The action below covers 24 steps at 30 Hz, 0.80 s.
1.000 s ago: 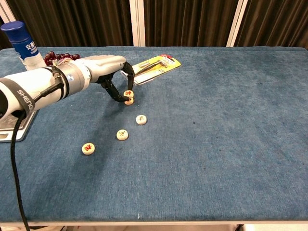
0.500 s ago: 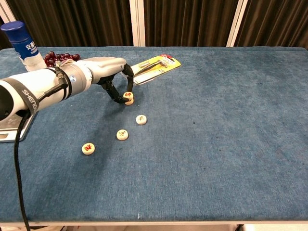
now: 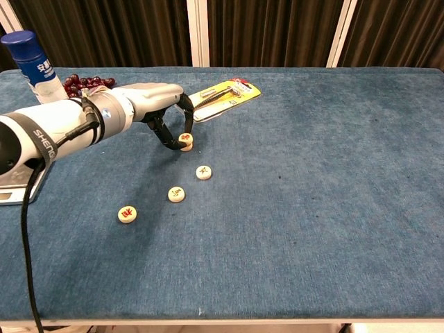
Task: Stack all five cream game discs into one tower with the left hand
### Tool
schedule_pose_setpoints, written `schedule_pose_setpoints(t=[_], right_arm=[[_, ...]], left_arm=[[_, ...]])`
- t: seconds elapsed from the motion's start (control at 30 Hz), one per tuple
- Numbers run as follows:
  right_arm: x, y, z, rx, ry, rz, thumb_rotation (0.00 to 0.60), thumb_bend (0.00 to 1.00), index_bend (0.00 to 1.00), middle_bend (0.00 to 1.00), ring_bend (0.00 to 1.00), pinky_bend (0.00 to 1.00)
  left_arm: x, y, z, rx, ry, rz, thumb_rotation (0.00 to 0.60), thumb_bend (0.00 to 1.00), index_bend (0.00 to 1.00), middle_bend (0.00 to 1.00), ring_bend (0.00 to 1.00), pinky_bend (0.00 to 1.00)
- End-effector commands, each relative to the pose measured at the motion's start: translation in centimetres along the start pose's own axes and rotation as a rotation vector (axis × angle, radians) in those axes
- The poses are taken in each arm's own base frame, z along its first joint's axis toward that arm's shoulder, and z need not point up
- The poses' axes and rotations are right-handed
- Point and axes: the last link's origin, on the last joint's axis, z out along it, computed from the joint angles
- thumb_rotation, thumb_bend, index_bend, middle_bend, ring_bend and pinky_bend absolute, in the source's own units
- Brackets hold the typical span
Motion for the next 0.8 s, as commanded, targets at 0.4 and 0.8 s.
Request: schedule_pose_setpoints(t=[0.4,0.8], right_arm=[[0.00,0.01,-0.08,-0.002,0.000,0.000,0.600,0.12,0.00,0.00,0.00,0.00],[0.03,0.03,-0.18,-0.002,0.004,0.001,0.600,0.12,0.00,0.00,0.00,0.00]], left_arm=[[-0.08,-0.21,-0.10,0.005,-0.005,0.013,0.600,0.35,0.45,0.14,0.00,0.00],[-0.18,-0.19,-0.28,-0.001,-0.010,0.019,0.600,0.35,0.42,0.14,0.00,0.00]])
